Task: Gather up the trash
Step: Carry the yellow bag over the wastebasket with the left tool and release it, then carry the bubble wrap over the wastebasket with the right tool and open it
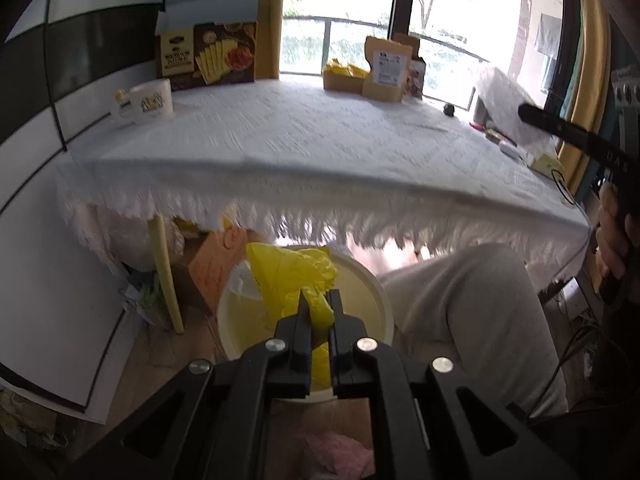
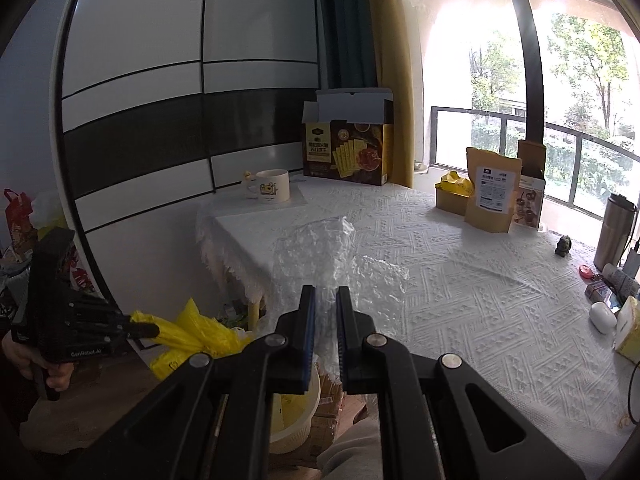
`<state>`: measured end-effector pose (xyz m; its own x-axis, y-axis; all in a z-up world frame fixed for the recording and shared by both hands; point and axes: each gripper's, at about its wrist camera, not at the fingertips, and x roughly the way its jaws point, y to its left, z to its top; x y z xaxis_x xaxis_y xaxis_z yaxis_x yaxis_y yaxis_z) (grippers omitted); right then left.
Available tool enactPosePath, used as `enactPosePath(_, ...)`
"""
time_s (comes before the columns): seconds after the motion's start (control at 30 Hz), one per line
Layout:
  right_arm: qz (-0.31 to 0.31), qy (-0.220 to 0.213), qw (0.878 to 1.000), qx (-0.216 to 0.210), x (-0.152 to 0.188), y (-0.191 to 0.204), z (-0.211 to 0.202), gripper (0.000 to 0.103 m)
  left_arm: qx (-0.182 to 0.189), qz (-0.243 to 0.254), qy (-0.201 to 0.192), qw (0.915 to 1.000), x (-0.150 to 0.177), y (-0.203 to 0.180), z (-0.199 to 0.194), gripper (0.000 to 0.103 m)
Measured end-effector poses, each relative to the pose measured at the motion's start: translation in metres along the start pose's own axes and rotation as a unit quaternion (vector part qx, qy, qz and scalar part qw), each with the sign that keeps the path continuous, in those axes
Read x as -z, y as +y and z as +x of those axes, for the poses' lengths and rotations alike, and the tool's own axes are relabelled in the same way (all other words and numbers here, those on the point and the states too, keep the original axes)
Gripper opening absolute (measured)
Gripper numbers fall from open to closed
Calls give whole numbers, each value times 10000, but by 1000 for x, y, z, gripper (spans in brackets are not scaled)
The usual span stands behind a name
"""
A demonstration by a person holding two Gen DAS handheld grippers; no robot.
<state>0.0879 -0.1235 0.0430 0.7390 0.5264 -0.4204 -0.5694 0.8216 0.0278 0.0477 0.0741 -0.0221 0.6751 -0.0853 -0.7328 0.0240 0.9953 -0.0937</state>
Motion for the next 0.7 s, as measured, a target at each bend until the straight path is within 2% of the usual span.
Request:
enactPosePath(0.13, 16, 33, 10000, 11, 4, -4, 2, 9, 169, 59, 182, 9997, 5, -10, 20, 6)
enactPosePath(0.4, 144, 192, 9997, 100, 16, -27, 12, 9, 311, 237, 736, 9965, 5, -25, 86, 6)
enactPosePath(0.7, 229, 408, 9988, 155, 31, -48, 30, 9, 453, 173, 1140, 9923, 12, -27, 153, 6)
